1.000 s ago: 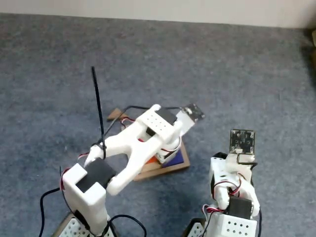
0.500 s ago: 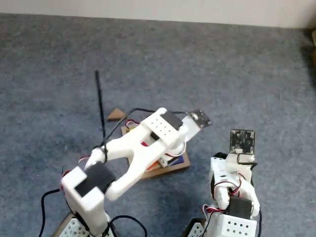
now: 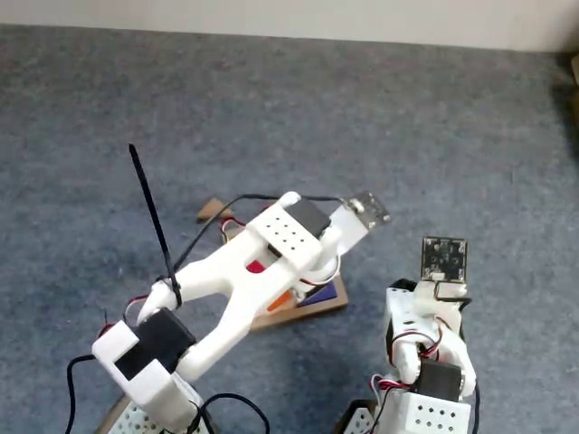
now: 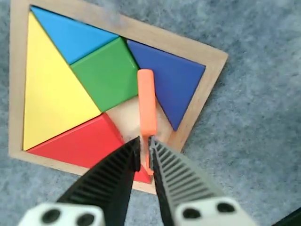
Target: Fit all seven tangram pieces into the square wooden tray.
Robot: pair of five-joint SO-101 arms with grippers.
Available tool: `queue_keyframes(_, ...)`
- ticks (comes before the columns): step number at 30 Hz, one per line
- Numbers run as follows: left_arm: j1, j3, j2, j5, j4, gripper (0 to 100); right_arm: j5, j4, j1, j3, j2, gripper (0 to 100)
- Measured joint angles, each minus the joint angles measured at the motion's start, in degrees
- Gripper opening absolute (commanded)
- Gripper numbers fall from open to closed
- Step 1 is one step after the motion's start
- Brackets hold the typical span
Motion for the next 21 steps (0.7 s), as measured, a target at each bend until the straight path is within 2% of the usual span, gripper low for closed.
queue_keyframes(7, 2.73, 3.16, 0.00, 0.00, -0.09, 6, 0.00, 0.00, 0.00, 0.00, 0.00, 0.5)
queue_keyframes(14, 3.78, 6.95, 0.00, 0.18, -4.40, 6, 0.00, 0.00, 0.00, 0.00, 0.00, 0.5)
queue_keyframes(21, 3.87, 6.33, -2.55, 0.00, -2.46, 6, 0.00, 0.00, 0.00, 0.00, 0.00, 0.5)
